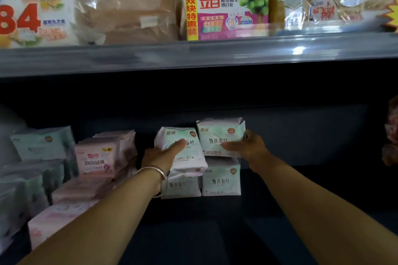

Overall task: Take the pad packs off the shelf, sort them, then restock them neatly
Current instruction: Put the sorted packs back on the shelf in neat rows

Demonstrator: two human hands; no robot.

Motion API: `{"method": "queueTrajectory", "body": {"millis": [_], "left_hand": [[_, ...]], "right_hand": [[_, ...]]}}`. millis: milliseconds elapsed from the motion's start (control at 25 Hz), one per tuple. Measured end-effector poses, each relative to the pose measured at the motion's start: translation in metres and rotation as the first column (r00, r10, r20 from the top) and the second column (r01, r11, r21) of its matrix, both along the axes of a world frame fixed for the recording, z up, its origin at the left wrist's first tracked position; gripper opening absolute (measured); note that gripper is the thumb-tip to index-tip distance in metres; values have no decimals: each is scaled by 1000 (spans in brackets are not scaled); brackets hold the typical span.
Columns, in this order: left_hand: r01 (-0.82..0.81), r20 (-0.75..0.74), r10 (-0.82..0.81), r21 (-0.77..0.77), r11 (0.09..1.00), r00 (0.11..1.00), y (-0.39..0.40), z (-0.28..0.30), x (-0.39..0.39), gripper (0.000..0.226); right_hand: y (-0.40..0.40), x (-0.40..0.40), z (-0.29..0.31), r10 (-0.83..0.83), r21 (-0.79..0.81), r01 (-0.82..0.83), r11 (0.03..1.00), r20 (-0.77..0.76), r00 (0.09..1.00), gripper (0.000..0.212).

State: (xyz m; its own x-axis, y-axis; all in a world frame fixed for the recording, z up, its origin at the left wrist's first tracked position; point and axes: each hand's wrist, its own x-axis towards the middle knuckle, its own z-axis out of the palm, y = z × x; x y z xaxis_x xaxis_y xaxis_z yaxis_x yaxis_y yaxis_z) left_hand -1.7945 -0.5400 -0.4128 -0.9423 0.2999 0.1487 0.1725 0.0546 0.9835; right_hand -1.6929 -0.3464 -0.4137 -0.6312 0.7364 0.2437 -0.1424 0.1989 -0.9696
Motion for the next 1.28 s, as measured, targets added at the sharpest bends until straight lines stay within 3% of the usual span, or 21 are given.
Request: {"method": "queueTrajectory", "body": {"millis": [200, 400, 520, 600, 800, 880, 1000, 1080, 1120, 1200, 1240, 1280], "left_hand": [[-83, -24, 83, -24, 996, 996, 14, 1, -32, 93], [-133, -14, 133, -40, 990, 991, 24, 0, -55, 97], [-116, -8, 116, -81, 990, 993, 34, 0, -57, 97], [-91, -6, 91, -95, 991, 996, 42, -1, -58, 96], [-59, 21, 60, -73, 996, 998, 53, -6, -59, 94], [-66, 16, 67, -88, 994, 998, 55, -7, -55, 93], [-69, 9, 71, -99, 993, 997, 55, -6, -48, 93], [-81, 8, 82, -58, 995, 997, 55, -7, -42, 95], [-86, 7, 86, -33, 996, 996, 55, -7, -38, 94], [-68, 11, 68, 24, 997, 998, 54, -7, -30, 91], [-42, 16, 41, 75, 996, 999, 53, -7, -26, 88], [-15, 31, 11, 143, 990, 999, 50, -6, -21, 84]], "right_hand": [[38, -44, -5, -50, 42, 48, 998, 65, 997, 35], [57, -69, -22, 46, -18, -45, 999, 28, 999, 42], [63, -74, -26, 80, -69, -78, 995, 25, 997, 35], [66, -77, -26, 104, -43, -102, 994, 43, 994, 24], [76, -88, -31, 65, 35, -70, 997, 112, 992, 22], [78, -93, -35, 30, 31, -34, 999, 123, 992, 26], [71, -88, -30, -59, 74, 44, 996, 216, 975, 51], [59, -75, -24, -151, 168, 106, 980, 286, 946, 63], [51, -66, -19, -252, 294, 169, 941, 271, 929, 66], [24, -45, -8, -372, 515, 286, 808, 69, 926, 54], [10, -37, -4, -303, 492, 276, 826, -26, 953, 41], [-5, -32, -1, -187, 377, 189, 907, -41, 981, 34]]}}
